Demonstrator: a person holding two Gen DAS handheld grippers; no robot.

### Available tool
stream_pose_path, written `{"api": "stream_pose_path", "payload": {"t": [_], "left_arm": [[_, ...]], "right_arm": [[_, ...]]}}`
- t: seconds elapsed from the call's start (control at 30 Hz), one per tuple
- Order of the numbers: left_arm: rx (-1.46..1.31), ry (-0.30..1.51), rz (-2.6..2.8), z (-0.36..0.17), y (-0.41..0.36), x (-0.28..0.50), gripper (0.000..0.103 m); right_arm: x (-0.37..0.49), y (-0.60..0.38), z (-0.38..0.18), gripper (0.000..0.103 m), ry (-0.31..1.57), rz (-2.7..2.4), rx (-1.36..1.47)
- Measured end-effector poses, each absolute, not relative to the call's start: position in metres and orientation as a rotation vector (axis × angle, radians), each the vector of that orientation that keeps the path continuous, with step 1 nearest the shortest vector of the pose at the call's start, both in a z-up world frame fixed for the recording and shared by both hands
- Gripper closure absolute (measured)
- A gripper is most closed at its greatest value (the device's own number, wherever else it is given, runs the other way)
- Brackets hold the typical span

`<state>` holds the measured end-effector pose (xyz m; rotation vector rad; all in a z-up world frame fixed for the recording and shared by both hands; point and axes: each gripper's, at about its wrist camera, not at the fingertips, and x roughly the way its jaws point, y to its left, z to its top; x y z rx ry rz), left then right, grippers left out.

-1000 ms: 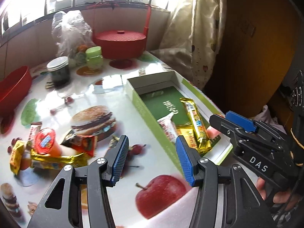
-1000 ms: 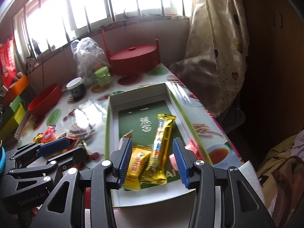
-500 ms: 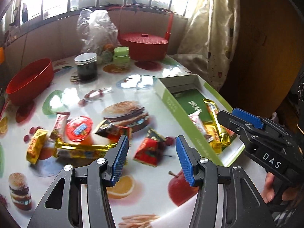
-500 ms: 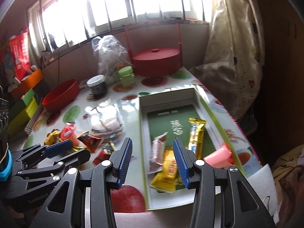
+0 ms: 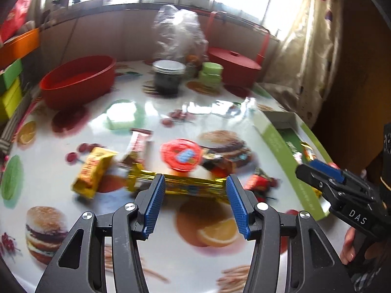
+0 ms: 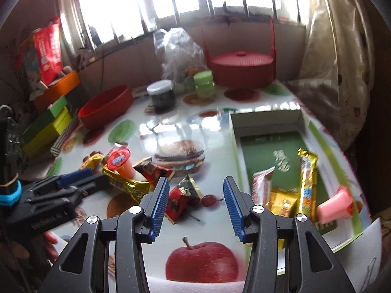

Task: Organize snacks
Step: 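Move the left tool toward a peanut-crisp packet while the right tool approaches red candy packets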

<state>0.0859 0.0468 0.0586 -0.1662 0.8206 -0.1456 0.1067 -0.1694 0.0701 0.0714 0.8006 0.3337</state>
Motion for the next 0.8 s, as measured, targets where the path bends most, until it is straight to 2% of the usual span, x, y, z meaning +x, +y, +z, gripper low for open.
{"api": "stream_pose_path", "payload": {"t": [0.43,0.6,0.8], "left_arm": [[-0.212,0.842,0.025,0.041,0.124,0.092,0.050],[-0.219,0.868,0.073,0.029,0.144,0.097,0.050],[-0.211,0.894,0.081,0.020,0.154,0.108,0.050]], "right_arm": [[0.125,-0.139,0.037,0.057,0.908,0.326,0.071],[0.130,-0.133,0.028,0.046,0.929,0.294,0.061],[0.137,-0.129,0.020,0.045,0.951,0.242,0.028]]}}
